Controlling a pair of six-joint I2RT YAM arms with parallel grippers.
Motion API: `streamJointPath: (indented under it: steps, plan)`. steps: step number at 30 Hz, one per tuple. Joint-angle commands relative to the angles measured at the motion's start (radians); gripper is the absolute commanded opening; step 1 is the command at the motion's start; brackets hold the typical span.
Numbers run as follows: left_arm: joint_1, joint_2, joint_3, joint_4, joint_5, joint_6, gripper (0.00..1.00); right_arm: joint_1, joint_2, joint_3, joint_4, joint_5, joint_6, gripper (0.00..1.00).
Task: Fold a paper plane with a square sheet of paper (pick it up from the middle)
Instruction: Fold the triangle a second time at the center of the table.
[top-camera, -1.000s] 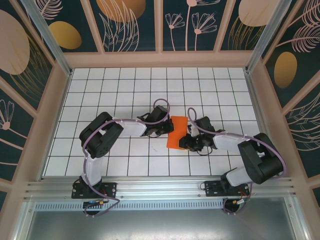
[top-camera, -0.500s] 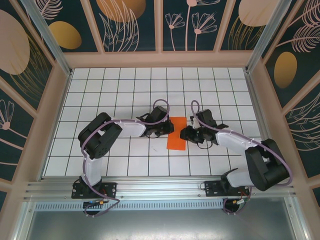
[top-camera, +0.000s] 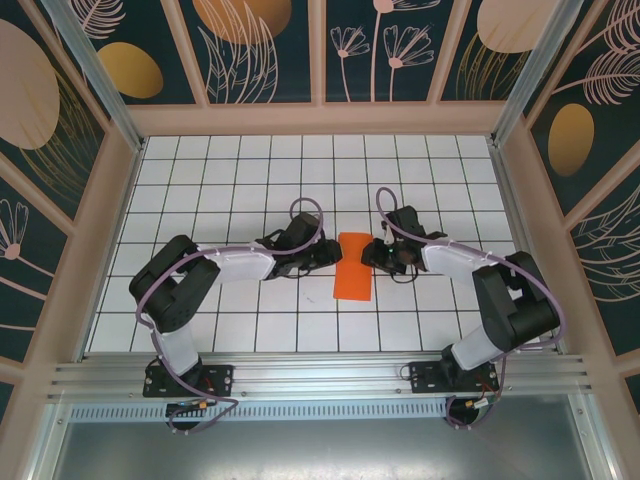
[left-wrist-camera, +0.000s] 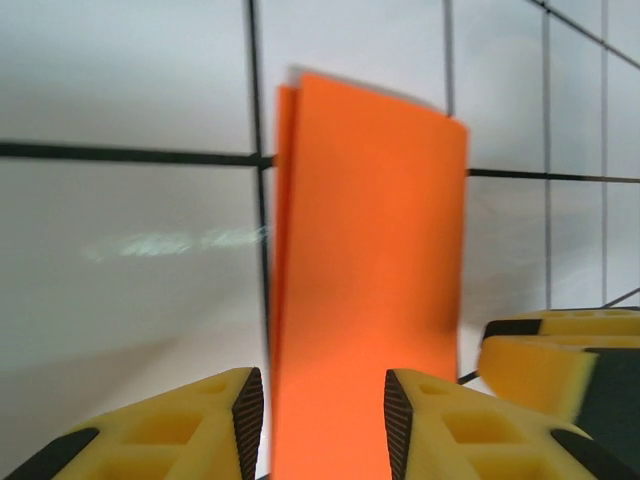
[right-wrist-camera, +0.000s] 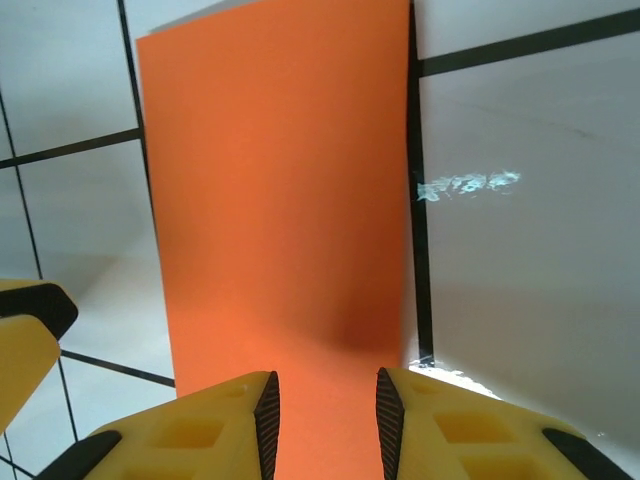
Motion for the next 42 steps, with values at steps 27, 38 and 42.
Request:
streamJointPath:
  steps: [27,38,42]
  plan:
    - [0.008,0.042,-0.016,0.062,0.095,-0.034,0.43,-0.004,0.069,-0.031,0.026,-0.019,-0.010,0.35]
    - [0.008,0.055,-0.023,0.140,0.161,-0.059,0.34,-0.004,0.070,-0.030,0.028,-0.028,-0.010,0.35]
    - [0.008,0.063,-0.018,0.145,0.166,-0.059,0.28,-0.004,0.065,-0.031,0.030,-0.032,-0.012,0.35]
